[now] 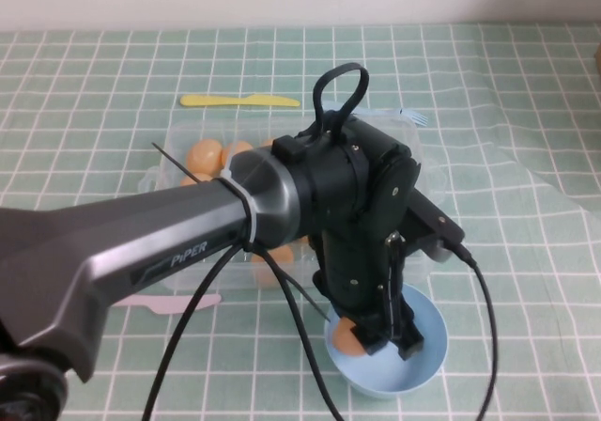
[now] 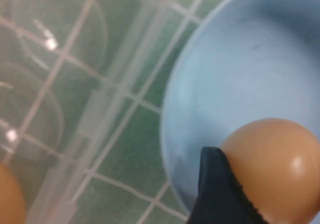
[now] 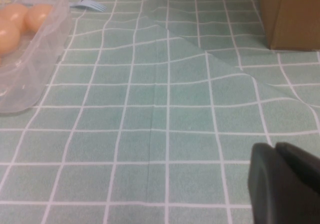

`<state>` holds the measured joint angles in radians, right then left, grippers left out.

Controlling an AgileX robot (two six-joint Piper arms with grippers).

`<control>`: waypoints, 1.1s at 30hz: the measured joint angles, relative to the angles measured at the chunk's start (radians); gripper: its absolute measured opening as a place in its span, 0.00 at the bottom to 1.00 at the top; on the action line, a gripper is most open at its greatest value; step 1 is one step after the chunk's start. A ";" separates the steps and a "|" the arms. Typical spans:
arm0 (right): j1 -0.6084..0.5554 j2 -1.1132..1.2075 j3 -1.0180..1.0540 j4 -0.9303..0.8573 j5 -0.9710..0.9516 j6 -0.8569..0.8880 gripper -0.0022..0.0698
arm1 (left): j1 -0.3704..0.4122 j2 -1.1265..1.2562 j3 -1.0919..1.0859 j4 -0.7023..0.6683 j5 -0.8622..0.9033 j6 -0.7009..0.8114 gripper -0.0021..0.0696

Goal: Take an egg out of the egg box
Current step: Place the egg in the bowl

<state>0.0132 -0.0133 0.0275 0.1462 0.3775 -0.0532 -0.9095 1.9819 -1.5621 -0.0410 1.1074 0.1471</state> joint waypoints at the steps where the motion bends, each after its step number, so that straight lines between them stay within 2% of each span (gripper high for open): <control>1: 0.000 0.000 0.000 0.000 0.000 0.000 0.01 | 0.002 0.004 0.000 0.023 0.000 -0.024 0.50; 7: 0.000 0.000 0.000 0.000 0.000 0.000 0.01 | 0.004 0.015 0.000 0.077 -0.024 -0.117 0.50; 16: 0.000 0.000 0.000 0.000 0.000 0.000 0.01 | 0.012 0.028 0.000 0.081 -0.029 -0.147 0.50; 18: 0.000 0.000 0.000 0.000 0.000 0.000 0.01 | 0.012 0.034 0.000 0.081 -0.035 -0.147 0.52; 22: 0.000 0.000 0.000 0.000 0.000 0.000 0.01 | 0.012 0.034 0.000 0.074 -0.044 -0.147 0.65; 25: 0.000 0.000 0.000 0.000 0.000 0.000 0.01 | 0.012 0.034 0.000 0.071 -0.044 -0.147 0.70; 33: 0.000 0.000 0.000 0.000 0.000 0.000 0.01 | 0.010 -0.106 0.000 0.069 -0.044 -0.152 0.70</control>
<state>0.0132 -0.0133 0.0275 0.1462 0.3775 -0.0532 -0.8997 1.8763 -1.5621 0.0279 1.0639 -0.0052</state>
